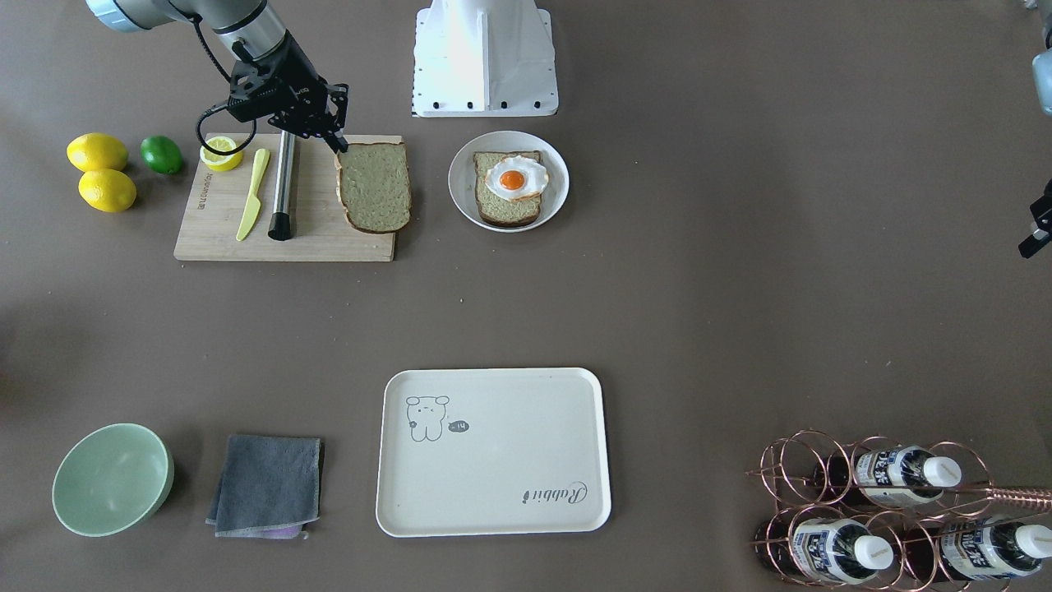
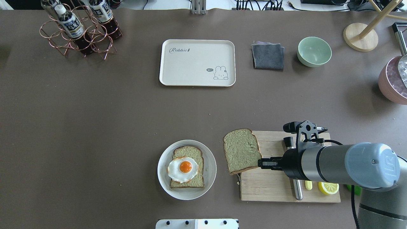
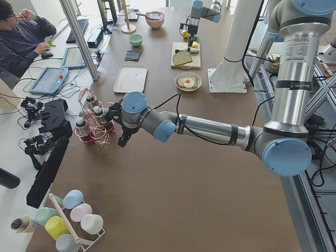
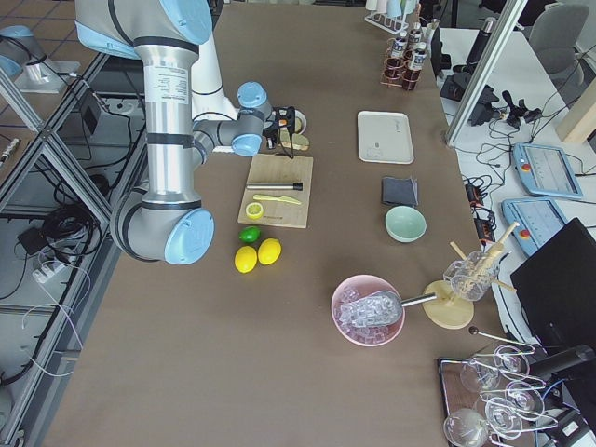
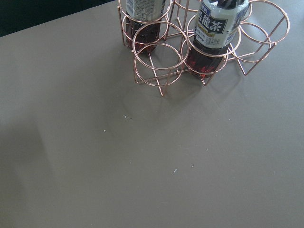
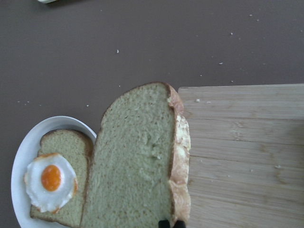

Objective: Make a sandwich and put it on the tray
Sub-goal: 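Carry the bread slice over the egg and lay it on top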

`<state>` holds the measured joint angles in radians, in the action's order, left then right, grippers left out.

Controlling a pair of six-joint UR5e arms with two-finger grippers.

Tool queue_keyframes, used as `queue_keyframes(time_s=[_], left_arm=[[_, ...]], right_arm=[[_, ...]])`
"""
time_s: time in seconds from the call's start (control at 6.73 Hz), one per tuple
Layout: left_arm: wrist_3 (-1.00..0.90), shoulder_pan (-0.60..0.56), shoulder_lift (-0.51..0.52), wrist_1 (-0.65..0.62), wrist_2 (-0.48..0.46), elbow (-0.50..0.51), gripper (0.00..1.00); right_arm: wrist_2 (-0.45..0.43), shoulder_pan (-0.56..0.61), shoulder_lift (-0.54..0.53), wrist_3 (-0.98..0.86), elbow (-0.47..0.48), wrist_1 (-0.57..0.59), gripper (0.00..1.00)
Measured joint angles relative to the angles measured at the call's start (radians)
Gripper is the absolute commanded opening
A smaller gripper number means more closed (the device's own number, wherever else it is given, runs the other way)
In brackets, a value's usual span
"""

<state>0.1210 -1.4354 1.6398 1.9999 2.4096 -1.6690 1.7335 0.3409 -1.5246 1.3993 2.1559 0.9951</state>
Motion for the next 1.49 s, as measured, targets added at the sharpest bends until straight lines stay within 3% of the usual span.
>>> queue_keyframes(time_s=[0.45,0.89,1.49], left_arm=[[0.000,0.001,0.001,-0.001,0.000,0.002,0.99],[0.002,0.001,0.001,-0.001,0.000,0.003,0.99],[0.002,0.001,0.003,-0.001,0.000,0.001,0.99]], right_arm=[[-0.008,-0.025,0.154,0.027,-0.065,0.014,0.00],[-0.141,-0.145,0.291,0.083,-0.148,0.063,0.00],[-0.214,-0.199,0.330,0.087,-0.202,0.068,0.00]])
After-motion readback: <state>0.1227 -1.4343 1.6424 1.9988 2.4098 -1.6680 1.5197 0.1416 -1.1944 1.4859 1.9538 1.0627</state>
